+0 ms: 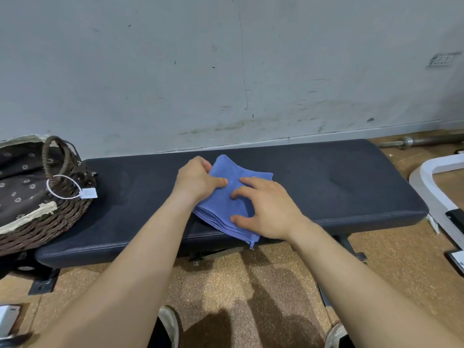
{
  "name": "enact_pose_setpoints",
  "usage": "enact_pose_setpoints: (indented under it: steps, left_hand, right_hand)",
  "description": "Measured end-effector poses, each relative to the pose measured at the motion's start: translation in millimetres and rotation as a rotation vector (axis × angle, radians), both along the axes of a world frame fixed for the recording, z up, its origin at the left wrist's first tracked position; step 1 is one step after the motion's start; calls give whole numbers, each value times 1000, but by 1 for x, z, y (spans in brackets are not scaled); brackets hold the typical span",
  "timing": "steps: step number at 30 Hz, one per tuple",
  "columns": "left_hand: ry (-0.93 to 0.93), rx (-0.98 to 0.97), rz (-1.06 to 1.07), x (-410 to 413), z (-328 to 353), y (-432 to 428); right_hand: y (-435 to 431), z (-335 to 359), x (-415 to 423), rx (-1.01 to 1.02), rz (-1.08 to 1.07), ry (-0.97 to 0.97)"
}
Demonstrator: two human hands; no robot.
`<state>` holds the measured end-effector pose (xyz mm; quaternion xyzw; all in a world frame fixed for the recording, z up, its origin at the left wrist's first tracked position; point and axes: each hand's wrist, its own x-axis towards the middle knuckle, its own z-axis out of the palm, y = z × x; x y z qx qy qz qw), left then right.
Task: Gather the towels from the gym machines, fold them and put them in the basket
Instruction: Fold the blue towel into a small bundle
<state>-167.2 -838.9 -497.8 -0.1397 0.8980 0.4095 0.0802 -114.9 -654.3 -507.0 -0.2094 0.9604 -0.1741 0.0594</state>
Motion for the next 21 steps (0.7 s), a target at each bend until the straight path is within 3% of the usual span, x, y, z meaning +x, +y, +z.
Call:
enact_pose_setpoints:
  steps: [3, 6, 12, 21]
  left_hand:
    - [-22, -19, -70, 0, 3, -3]
    - [-43, -38, -177, -2, 6, -6]
    - [99, -155, -326, -7, 9, -5]
    - [238, -313, -481, 2, 24, 5]
  right_hand:
    - [-18, -6, 9, 73, -62, 53]
    - [-9, -2, 8, 47, 28, 119]
    - [9, -5, 4, 91, 215, 13]
    - [-3, -1, 9, 55, 193, 4]
